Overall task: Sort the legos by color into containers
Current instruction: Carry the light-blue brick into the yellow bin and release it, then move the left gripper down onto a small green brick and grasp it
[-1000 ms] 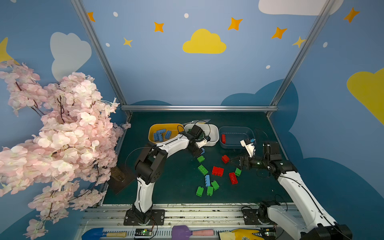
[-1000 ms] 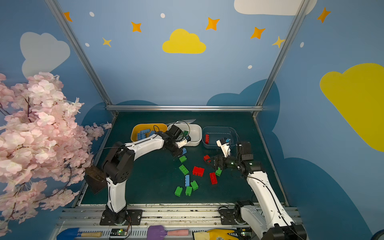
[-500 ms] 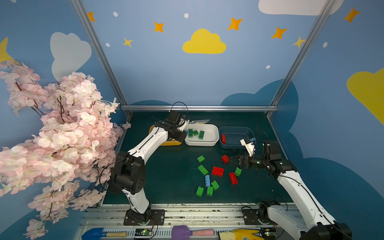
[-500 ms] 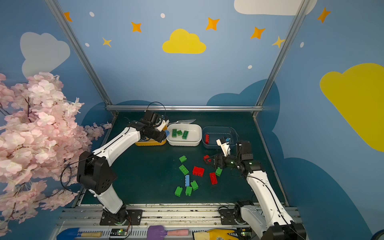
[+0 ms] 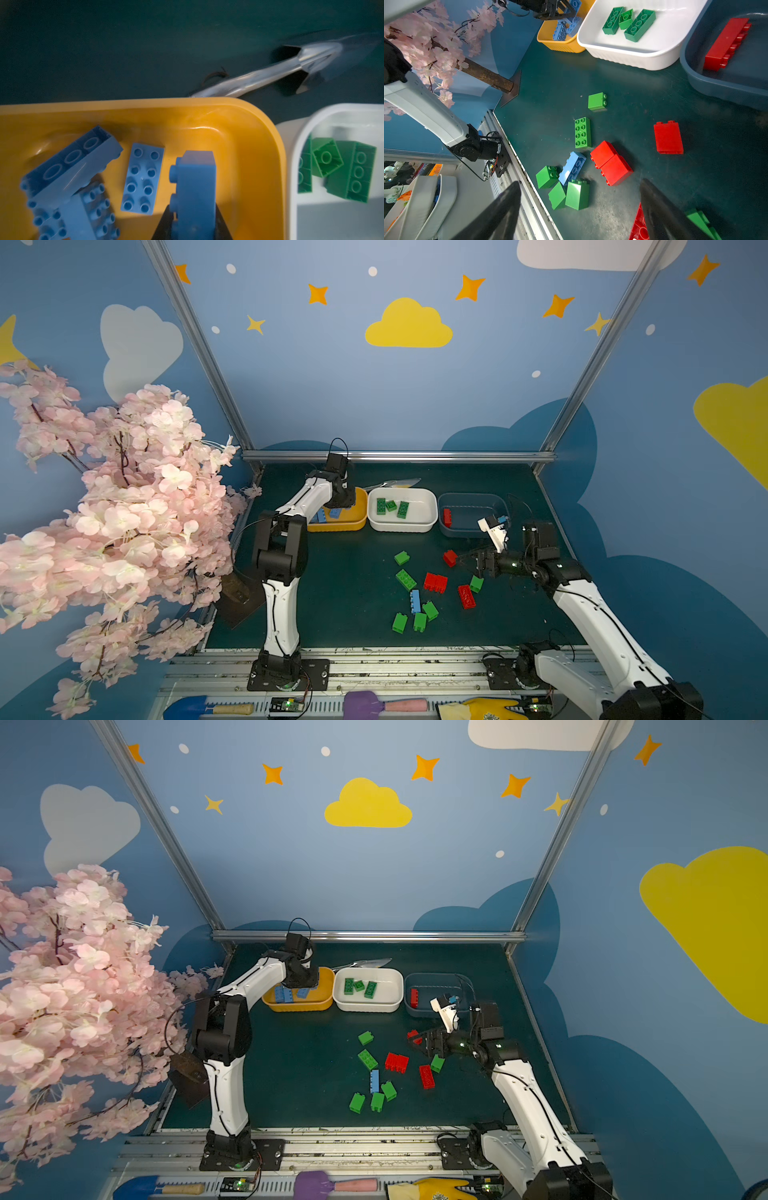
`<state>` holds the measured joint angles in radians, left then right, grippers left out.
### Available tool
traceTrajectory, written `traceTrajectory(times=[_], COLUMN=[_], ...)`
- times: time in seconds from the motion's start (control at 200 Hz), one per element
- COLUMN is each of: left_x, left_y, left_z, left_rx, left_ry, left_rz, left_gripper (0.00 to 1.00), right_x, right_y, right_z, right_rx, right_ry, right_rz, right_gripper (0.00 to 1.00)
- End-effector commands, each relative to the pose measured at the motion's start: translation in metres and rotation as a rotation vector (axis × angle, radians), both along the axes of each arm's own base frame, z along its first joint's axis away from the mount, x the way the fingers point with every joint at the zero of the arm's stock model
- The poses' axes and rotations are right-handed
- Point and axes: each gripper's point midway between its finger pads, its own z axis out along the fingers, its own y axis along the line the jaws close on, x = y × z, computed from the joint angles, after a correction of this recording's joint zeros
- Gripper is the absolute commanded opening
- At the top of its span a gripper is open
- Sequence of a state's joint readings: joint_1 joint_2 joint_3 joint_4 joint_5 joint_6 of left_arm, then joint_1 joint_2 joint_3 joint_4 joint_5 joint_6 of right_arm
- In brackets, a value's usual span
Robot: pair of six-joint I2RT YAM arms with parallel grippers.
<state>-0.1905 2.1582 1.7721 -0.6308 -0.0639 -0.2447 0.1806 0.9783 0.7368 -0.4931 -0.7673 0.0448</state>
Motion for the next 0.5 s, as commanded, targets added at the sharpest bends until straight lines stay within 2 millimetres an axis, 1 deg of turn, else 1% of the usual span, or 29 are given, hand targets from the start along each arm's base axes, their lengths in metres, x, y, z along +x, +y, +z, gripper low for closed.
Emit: traceTrajectory(times=[0.0,0.035,0.08,0.17,0.24,0.345,0.38,0.395,0.446,0.496], left_x=[0.004,0.004,0.005,0.004,0.001,-0.006,-0.011,-0.014,-0.023,-0.035], left_y=[0.007,0.01,0.012,0.013,0.016,0.019,0.018,0.016,0.013,0.004], left_z=[-0.006,-0.011,-0.013,-0.009,0.003,0.026,0.036,0.037,0.048,0.058], left_rx=[0.019,0.023,0.016,0.014,0.028,0.027,0.013,0.005,-0.026,-0.082], left_ry=[0.022,0.032,0.039,0.037,0.023,0.008,0.005,0.011,0.009,0.01], left_rz=[0.057,0.07,0.084,0.081,0.081,0.081,0.078,0.075,0.063,0.04], left_gripper=[0.22,0.24,0.29,0.37,0.43,0.51,0.53,0.53,0.55,0.58], right_x=[0.004,0.005,0.005,0.005,0.005,0.006,0.005,0.005,0.006,0.005], right_y=[0.002,0.002,0.002,0.003,0.003,0.003,0.004,0.004,0.003,0.003], right_z=[0.007,0.007,0.007,0.006,0.006,0.006,0.005,0.005,0.004,0.003], right_rx=[0.0,-0.001,-0.001,-0.001,0.0,0.007,0.008,0.006,0.006,0.005], right_ry=[-0.026,-0.026,-0.025,-0.023,-0.02,-0.02,-0.018,-0.018,-0.017,-0.016], right_rz=[0.004,0.004,0.005,0.008,0.008,0.007,0.009,0.009,0.01,0.009], right_gripper=[0.88,0.88,0.88,0.88,0.88,0.88,0.88,0.88,0.88,0.88])
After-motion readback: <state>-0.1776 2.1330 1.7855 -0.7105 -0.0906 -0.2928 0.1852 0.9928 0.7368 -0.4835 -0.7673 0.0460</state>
